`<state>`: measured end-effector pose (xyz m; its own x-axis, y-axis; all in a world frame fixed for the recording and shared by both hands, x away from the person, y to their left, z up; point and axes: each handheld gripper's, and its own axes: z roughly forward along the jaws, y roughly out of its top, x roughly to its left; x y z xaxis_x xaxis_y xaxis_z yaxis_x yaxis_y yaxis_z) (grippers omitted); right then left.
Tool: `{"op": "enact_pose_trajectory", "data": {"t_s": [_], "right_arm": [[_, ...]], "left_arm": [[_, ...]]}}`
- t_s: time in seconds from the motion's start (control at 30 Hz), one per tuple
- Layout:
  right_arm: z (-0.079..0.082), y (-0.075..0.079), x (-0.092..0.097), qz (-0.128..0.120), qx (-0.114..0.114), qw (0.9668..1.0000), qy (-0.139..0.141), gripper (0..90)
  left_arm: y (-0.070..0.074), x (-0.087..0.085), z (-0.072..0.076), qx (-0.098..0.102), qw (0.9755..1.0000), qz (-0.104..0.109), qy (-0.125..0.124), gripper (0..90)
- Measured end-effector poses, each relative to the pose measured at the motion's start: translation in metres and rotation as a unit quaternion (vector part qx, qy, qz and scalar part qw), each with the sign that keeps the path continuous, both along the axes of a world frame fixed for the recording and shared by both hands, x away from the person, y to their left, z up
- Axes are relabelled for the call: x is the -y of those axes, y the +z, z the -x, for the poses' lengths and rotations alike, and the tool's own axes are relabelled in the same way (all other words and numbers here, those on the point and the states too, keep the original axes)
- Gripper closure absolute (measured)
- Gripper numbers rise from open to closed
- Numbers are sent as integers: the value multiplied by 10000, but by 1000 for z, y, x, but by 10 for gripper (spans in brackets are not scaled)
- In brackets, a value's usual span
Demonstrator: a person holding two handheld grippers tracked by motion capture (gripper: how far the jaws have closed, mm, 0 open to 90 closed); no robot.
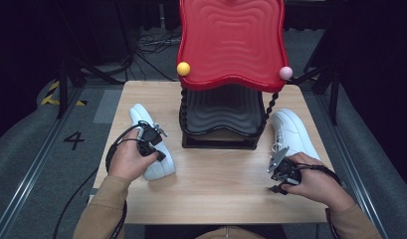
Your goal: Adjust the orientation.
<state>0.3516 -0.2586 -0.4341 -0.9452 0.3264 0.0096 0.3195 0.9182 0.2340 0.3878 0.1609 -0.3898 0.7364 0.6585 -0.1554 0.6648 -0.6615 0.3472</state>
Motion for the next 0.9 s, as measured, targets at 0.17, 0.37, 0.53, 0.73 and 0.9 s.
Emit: {"op": "enact_pose_trajectory", "data": {"t_s": [0.17,0.37,0.53,0.73,0.9], "right_arm": [[1,0,0,-11,11,10000,-21,550],[2,1,2,-39,18,9999,-105,535],[3,1,4,-69,21,9999,-127,533],[5,0,6,-76,-1,9998,-168,530],[6,1,11,-86,-2,9996,-257,523]], "left_arm": [[1,5,-1,4,9999,-144,-13,898],[3,11,-5,-42,9999,-161,-25,898],[3,13,-7,-37,9999,-144,-38,898],[5,20,-11,-5,10000,-47,-18,897],[5,28,-15,37,10000,-28,-49,894]]}}
